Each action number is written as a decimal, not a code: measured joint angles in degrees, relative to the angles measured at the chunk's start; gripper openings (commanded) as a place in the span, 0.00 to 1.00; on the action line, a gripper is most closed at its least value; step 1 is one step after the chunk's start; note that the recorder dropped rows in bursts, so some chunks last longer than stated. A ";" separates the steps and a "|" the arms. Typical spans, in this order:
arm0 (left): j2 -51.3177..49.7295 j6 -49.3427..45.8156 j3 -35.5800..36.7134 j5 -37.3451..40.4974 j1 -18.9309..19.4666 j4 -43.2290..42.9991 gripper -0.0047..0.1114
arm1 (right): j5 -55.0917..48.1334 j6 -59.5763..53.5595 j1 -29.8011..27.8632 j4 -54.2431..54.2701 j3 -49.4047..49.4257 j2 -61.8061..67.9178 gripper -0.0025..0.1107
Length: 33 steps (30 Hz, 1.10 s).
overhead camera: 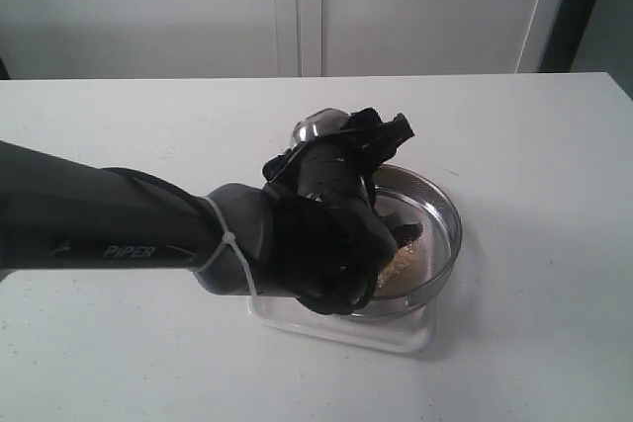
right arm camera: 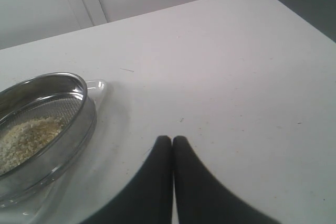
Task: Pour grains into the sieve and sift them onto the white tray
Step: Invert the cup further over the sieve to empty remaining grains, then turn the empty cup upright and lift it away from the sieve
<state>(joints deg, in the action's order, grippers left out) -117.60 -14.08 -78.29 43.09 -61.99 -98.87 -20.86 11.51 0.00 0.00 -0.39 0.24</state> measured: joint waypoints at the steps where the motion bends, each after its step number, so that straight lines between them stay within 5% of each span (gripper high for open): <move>1: 0.00 4.02 0.00 0.13 0.00 0.00 0.04 | 0.00 0.00 0.00 0.00 0.00 0.00 0.02; 12: 3.34 27.89 0.00 -7.05 0.00 4.86 0.04 | 0.00 0.00 0.00 0.00 0.00 0.00 0.02; 33: 12.92 29.00 0.00 -28.27 10.71 47.09 0.04 | 0.00 0.87 0.00 0.00 0.00 0.00 0.02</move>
<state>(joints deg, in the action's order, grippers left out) -104.68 14.92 -78.29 14.82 -51.28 -51.78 -20.86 12.38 0.00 0.00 -0.39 0.24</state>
